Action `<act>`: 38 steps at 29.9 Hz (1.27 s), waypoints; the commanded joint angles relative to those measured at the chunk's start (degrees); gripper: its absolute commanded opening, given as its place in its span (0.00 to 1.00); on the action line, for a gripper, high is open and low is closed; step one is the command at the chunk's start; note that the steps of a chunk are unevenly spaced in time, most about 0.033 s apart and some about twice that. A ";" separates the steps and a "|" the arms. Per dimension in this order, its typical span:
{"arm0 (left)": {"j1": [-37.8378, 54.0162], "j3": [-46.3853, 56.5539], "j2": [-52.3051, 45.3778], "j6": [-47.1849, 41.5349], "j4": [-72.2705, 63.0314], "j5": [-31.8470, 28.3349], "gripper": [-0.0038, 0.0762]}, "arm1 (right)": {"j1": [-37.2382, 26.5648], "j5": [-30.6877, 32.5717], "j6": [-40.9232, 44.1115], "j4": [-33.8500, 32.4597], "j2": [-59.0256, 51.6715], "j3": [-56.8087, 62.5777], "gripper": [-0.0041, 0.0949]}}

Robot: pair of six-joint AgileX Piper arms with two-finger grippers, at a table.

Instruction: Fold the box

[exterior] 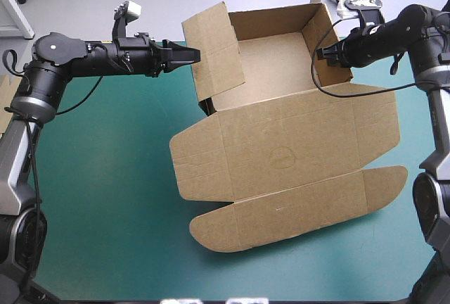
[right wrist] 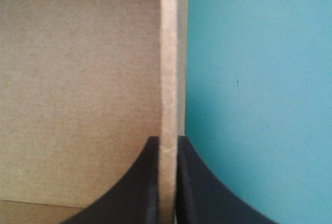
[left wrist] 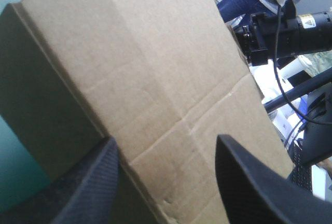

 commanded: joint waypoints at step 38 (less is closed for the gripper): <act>32.26 1.32 -13.75 -8.37 22.28 -7.89 0.51 | -4.97 -5.87 -6.80 24.65 -3.21 -1.76 0.03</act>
